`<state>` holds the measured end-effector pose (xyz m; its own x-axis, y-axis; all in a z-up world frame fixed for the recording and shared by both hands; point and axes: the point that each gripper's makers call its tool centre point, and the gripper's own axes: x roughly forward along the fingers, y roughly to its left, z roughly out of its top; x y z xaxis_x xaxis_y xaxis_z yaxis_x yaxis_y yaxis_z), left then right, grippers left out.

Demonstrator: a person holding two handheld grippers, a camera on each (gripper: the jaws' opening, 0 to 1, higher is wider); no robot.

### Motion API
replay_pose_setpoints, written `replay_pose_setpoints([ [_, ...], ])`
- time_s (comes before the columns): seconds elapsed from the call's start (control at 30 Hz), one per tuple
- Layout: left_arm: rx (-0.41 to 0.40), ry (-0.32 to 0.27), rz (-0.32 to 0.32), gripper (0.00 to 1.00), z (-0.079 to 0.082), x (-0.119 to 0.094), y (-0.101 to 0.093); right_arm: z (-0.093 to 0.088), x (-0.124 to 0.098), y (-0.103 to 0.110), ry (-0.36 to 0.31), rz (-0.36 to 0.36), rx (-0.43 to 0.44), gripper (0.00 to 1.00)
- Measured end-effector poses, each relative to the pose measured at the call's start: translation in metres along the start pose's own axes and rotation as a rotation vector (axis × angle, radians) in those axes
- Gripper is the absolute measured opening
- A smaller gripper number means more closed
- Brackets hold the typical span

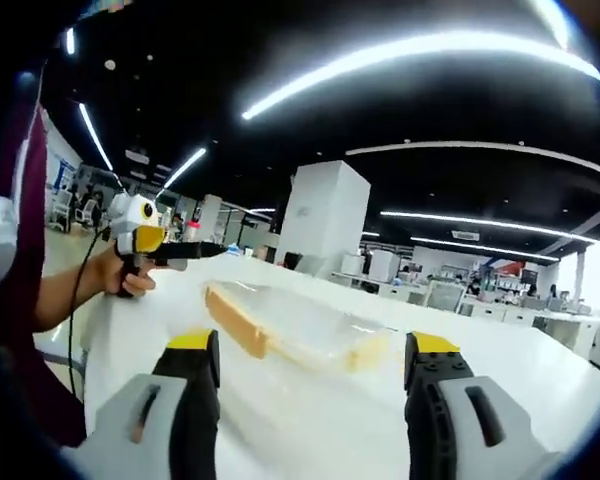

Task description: Snap each plastic latch of the storage box into its locked position after aligning the lid with the box until every specified latch is closed and the lid sits flush.

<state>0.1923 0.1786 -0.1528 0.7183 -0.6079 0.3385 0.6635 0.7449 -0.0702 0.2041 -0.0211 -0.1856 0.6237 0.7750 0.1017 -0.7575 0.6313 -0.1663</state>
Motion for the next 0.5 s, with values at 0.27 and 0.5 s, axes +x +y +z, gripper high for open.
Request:
replay_pose_setpoints([
  [0.27,0.016,0.025,-0.010,1.00,0.004,0.001,-0.004,0.011,-0.026,-0.016,-0.019,-0.062,0.037,0.90],
  [0.5,0.025,0.017,0.002,1.00,0.013,-0.006,-0.003,0.013,-0.044,-0.020,-0.036,-0.093,0.067,0.97],
])
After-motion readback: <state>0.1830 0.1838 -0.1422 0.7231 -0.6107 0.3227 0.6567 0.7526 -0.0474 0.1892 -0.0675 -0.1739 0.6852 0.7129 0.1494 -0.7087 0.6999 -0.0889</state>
